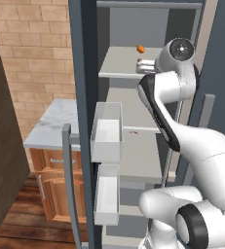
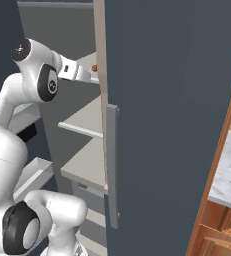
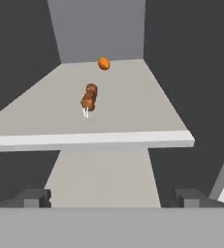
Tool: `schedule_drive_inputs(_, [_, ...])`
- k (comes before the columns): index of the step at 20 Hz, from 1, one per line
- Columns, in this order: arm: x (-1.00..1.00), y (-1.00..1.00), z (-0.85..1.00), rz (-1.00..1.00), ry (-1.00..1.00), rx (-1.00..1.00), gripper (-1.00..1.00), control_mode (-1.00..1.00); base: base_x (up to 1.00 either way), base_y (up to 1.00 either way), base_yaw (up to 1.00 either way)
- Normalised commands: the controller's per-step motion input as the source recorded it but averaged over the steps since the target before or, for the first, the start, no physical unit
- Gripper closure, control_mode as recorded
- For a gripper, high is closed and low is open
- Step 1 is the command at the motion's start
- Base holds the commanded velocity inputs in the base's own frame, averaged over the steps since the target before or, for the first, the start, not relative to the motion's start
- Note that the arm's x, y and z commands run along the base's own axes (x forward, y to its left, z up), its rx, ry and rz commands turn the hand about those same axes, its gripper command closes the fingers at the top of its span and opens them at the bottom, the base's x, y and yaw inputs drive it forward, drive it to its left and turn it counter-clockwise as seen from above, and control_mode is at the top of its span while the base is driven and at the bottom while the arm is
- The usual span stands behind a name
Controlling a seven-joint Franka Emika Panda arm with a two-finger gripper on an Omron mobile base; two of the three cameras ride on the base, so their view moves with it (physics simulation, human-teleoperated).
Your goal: Store the kebab skewer in the freezer for long-term storage. Close the freezer door after placing the cooked food.
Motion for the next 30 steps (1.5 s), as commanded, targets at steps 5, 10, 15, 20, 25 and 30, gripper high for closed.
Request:
schedule_drive_inputs(5, [-0.89, 0.04, 0.37, 0.01, 0.00, 0.00, -1.00, -1.00, 0.00, 0.00, 0.00])
schedule_drive_inputs(10, [-0.99, 0.06, 0.40, 0.01, 0.01, 0.00, -1.00, -1.00, 0.00, 0.00, 0.00])
schedule_drive_inputs(15, [-1.00, 0.00, 0.23, 0.06, 0.09, 0.00, -1.00, -1.00, 0.00, 0.00, 0.00])
schedule_drive_inputs(20, [-0.91, 0.00, -0.03, 0.12, 0.24, 0.00, -1.00, -1.00, 0.00, 0.00, 0.00])
schedule_drive_inputs(25, [-0.56, 0.00, -0.17, 0.07, 0.45, 0.00, -1.00, -1.00, 0.00, 0.00, 0.00])
schedule_drive_inputs(30, [-0.41, -0.06, -0.36, 0.00, 0.32, -0.01, -1.00, -1.00, 0.00, 0.00, 0.00])
